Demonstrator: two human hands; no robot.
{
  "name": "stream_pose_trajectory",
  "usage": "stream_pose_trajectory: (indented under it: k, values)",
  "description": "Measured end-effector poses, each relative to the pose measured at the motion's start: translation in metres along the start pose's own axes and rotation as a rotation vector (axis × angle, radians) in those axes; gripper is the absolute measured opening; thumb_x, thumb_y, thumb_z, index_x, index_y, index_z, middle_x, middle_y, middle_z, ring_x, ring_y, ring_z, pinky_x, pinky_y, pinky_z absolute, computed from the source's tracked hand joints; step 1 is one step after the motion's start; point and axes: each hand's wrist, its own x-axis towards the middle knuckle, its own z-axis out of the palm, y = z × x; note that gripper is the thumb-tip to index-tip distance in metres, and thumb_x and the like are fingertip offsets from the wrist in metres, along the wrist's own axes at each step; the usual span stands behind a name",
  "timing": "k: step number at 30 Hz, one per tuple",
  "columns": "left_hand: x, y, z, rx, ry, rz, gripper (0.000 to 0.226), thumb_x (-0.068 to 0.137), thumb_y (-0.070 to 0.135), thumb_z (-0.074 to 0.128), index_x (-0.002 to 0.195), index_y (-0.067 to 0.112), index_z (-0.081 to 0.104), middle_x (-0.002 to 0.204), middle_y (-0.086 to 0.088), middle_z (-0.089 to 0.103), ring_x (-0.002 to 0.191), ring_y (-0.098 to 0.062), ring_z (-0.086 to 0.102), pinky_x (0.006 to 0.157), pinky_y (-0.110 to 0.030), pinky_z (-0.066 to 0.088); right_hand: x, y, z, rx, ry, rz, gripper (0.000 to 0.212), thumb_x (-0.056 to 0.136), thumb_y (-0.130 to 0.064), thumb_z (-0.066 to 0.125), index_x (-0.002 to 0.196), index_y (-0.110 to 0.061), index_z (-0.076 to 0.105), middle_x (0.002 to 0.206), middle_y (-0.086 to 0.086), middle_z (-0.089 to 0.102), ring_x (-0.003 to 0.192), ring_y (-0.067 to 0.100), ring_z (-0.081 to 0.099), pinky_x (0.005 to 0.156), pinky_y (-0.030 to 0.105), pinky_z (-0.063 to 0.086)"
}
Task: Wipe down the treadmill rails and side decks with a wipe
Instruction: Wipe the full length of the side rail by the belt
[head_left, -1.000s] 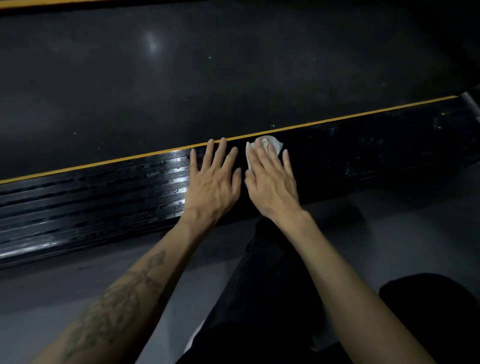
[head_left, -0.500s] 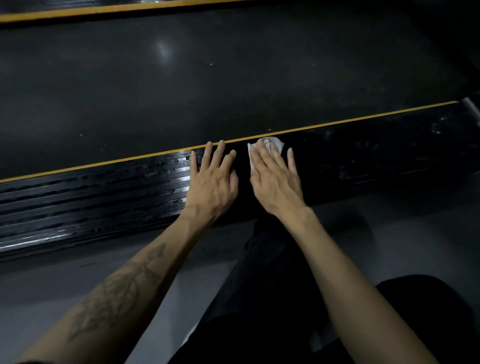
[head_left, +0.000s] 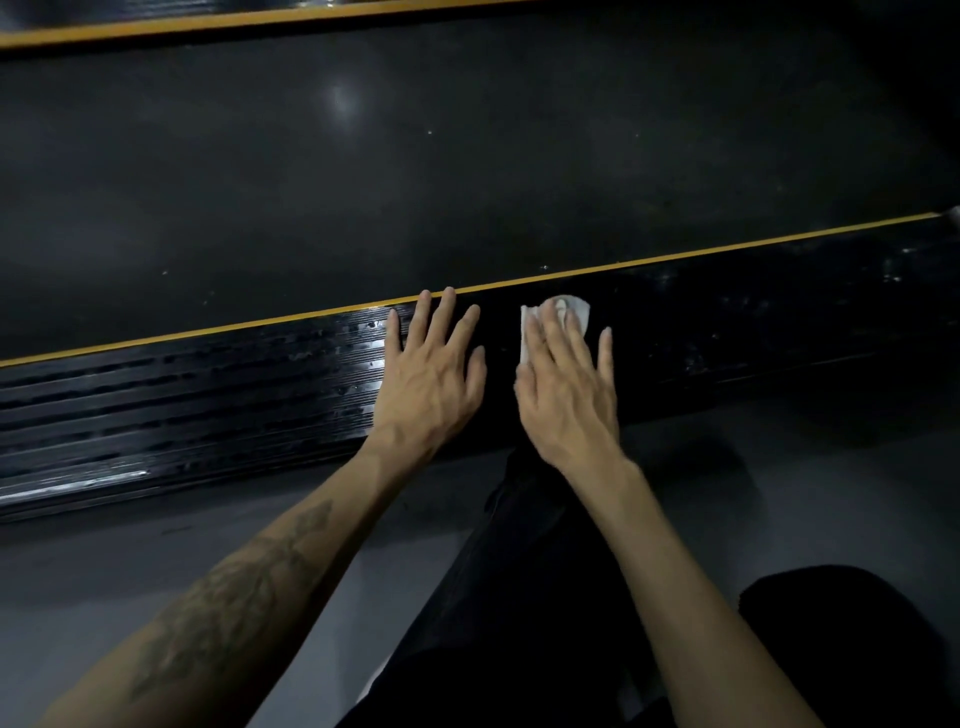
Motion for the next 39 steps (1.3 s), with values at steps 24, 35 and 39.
stream_pose_trajectory:
  k: [24,35,39]
  values:
    - [0.001,0.005,0.001,0.024,-0.022,0.03,0.064,0.102,0.045,0.022,0.159,0.019,0.037,0.17,-0.008,0.023,0.159,-0.027,0.012,0.127,-0.057,0.011,-0.021,-0.003,0.007,0.067,0.1,0.017,0.064,0.103,-0.035,0.023,0.162,-0.013,0.027,0.17,0.009,0.02,0.158,0.025,0.016,0.127,0.055,0.006]
    - [0.002,0.006,0.001,0.032,-0.024,0.022,0.065,0.102,0.045,0.021,0.159,0.018,0.036,0.17,-0.008,0.023,0.159,-0.027,0.012,0.127,-0.056,0.01,-0.023,0.005,0.009,0.077,0.143,0.009,0.061,0.105,-0.034,0.025,0.162,-0.015,0.03,0.169,0.008,0.024,0.158,0.025,0.018,0.127,0.056,0.009]
    - [0.002,0.005,0.002,0.029,-0.037,0.041,0.066,0.102,0.045,0.019,0.159,0.017,0.035,0.17,-0.009,0.022,0.159,-0.029,0.011,0.127,-0.056,0.008,-0.021,-0.003,0.011,0.128,0.123,-0.082,0.061,0.102,-0.033,0.029,0.159,-0.013,0.036,0.168,0.01,0.028,0.157,0.027,0.022,0.127,0.056,0.011]
